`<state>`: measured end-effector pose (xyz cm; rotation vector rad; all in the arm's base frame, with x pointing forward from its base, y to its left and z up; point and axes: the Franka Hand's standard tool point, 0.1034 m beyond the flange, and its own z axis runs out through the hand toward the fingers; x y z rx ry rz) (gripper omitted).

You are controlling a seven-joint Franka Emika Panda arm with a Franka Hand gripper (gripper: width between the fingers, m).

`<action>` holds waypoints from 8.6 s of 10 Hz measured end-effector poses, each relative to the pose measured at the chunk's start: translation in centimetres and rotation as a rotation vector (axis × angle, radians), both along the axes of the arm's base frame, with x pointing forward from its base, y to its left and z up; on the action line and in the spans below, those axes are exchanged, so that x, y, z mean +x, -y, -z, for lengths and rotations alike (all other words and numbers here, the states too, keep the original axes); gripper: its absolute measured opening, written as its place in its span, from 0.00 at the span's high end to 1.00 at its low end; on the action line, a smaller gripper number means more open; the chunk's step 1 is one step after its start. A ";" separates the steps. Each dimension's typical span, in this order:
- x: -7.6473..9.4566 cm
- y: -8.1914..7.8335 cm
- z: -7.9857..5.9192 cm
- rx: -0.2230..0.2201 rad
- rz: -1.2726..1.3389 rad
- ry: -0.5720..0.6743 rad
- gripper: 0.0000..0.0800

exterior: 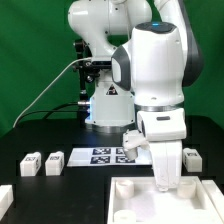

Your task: Assemble one leg

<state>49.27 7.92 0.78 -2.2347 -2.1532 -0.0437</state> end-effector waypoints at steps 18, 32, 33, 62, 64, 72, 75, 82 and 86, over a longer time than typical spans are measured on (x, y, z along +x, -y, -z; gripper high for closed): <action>-1.9 -3.7 -4.6 -0.019 0.378 -0.003 0.19; -6.4 -9.0 -3.9 -0.235 1.450 -0.304 0.19; -5.7 -9.7 -4.4 -0.272 1.450 -0.334 0.19; -10.6 -9.7 -0.4 -0.725 1.352 -0.698 0.64; -10.6 -9.7 -0.4 -0.725 1.352 -0.698 0.64; -1.2 -5.3 -10.3 -0.349 1.357 -0.460 0.63; 1.9 -5.0 -14.2 -0.080 1.401 -0.195 0.63; 8.5 -0.4 -15.1 0.365 1.333 0.290 0.63; 11.5 -0.6 -14.3 0.397 1.378 0.281 0.63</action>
Offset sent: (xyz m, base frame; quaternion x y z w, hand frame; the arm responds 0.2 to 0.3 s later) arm 0.0000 0.0000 0.0000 0.0000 0.0000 0.0000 1.0000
